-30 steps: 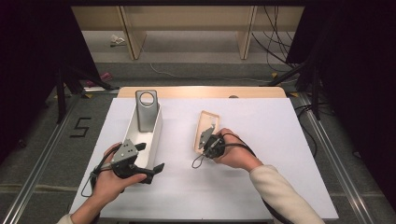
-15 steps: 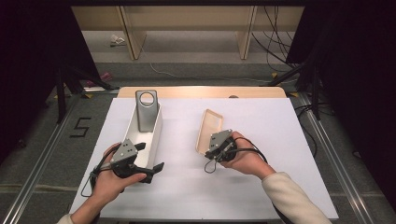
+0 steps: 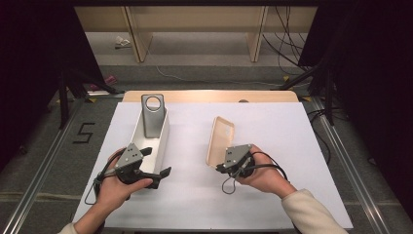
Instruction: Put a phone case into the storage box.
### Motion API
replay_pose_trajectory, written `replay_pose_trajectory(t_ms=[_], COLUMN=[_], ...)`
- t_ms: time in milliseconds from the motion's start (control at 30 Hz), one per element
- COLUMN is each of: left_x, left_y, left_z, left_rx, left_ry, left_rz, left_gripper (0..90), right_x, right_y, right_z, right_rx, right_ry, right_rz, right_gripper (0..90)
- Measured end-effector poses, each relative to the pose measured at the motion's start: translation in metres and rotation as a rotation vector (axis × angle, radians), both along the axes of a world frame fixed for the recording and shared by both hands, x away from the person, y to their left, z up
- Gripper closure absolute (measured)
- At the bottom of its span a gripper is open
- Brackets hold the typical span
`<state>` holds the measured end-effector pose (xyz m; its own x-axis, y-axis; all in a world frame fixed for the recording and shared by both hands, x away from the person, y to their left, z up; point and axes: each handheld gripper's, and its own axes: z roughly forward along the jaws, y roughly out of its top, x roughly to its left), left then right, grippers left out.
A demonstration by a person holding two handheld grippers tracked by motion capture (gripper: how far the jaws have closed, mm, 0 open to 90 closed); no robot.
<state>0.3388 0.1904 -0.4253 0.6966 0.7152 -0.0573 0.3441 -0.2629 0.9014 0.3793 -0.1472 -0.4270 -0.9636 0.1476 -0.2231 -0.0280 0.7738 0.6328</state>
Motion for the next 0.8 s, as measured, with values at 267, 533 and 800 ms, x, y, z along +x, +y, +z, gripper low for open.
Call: replay_pose_trajectory(t_ms=[267,533,800], left_x=[0.005,0.012,0.023], left_y=[-0.007,-0.017,-0.033], left_z=[0.002,0.014,0.031], left_rx=[0.000,-0.015,-0.027], left_ry=[0.005,-0.002,-0.016], left_rz=[-0.001,-0.015,-0.021], left_gripper=[6.0,7.9,9.9], right_x=[-0.013,-0.022,-0.024], right_y=[-0.003,-0.005,-0.004], right_z=[0.000,-0.001,-0.001], right_rx=[0.020,0.027,0.029], right_ry=[0.003,0.001,0.009], right_rz=[0.027,0.042,0.050], right_gripper=[88.3,88.3,88.3])
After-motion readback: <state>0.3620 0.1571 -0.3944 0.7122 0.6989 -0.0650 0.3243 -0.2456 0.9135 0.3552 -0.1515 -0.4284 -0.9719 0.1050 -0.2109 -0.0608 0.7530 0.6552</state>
